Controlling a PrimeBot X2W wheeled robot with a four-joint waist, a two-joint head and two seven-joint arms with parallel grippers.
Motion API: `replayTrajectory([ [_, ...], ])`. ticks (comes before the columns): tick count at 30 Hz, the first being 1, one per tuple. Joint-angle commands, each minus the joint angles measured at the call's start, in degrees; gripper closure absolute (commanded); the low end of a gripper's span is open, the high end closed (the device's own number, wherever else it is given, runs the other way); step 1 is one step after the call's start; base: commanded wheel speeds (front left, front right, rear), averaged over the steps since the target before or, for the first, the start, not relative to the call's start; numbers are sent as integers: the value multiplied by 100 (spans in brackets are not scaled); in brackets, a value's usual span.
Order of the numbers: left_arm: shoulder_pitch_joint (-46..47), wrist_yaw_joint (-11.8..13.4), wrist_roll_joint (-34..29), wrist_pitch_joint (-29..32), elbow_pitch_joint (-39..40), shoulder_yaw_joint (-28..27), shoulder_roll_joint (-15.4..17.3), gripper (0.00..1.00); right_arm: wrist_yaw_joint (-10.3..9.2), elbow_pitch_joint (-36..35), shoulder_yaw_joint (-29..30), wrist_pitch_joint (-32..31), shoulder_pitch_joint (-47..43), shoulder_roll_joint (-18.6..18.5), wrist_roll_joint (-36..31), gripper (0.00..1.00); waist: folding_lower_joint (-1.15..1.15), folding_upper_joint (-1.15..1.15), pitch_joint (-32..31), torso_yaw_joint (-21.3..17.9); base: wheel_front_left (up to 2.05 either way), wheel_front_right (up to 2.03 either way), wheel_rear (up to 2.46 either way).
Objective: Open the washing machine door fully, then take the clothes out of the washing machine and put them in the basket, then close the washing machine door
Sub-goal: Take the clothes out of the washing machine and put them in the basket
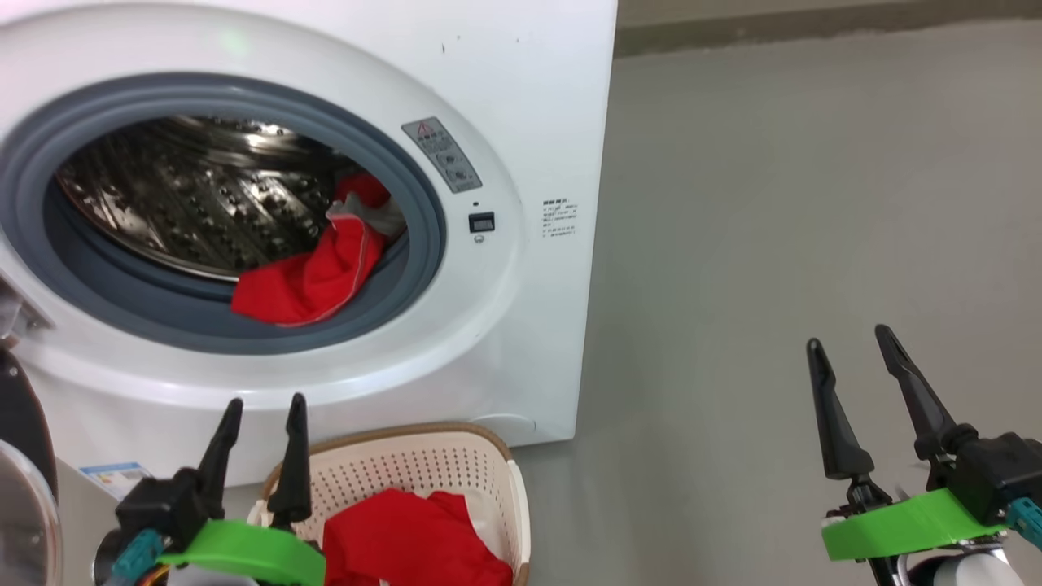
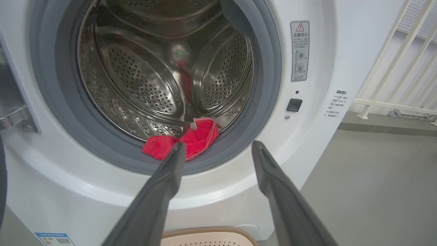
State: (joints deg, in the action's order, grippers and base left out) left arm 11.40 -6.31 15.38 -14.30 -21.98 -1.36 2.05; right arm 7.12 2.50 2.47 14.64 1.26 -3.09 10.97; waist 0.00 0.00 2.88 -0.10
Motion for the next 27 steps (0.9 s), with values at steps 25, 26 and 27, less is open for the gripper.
replayTrajectory([
  [25, -599, 226, -215, -70, 700, -403, 100, 0, 36, -471, 25, 36, -326, -6, -168, 0, 0, 0, -314, -115, 0, 0, 0],
  [26, -592, 223, -219, -70, 700, -398, 100, 0, 36, -466, 23, 36, -323, -5, -166, 0, 0, 0, -308, -113, 0, 0, 0],
  [27, -586, 220, -223, -70, 702, -395, 99, 0, 36, -462, 18, 36, -319, -4, -165, 0, 0, 0, -302, -113, 0, 0, 0],
])
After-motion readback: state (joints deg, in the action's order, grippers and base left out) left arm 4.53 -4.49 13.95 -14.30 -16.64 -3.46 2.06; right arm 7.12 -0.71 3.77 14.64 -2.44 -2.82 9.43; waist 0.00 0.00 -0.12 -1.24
